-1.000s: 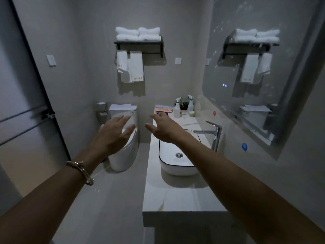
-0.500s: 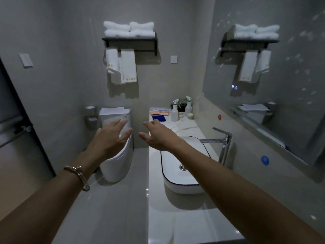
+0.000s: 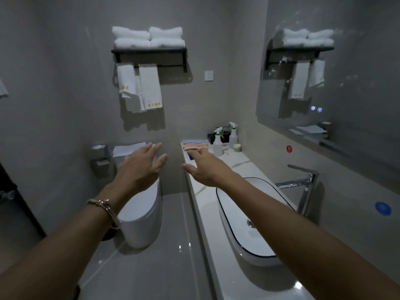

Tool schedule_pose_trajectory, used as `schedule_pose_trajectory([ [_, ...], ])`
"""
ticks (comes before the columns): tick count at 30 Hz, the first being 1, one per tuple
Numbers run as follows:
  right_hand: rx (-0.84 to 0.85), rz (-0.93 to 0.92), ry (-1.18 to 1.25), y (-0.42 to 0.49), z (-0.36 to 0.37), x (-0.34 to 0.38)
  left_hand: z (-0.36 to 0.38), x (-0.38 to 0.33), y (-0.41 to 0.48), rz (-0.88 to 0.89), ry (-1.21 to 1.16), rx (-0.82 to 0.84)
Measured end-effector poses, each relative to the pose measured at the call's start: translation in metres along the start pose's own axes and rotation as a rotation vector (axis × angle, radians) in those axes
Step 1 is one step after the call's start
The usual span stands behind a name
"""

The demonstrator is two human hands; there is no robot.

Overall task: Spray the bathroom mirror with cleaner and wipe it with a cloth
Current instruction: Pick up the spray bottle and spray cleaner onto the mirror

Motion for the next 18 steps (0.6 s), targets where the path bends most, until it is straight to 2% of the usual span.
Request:
schedule_pose_trajectory([
  [10, -0.049, -0.011, 0.073, 0.091, 0.022, -0.004, 0.021, 0.059, 0.067, 0.033, 0.107, 0.066],
  [18, -0.075, -0.058, 0.117, 0.204, 0.021, -0.008, 0.026, 0.102, 0.167, 0.015, 0.160, 0.054],
])
Point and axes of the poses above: each hand's wrist, its own y-axis towards the middle knuckle, its own z-axis out of the palm, x = y × z, the point moved 4 cm from there along y, towards the middle knuckle, and after that the axes turned 13 degrees about x, right-handed, at the moved point
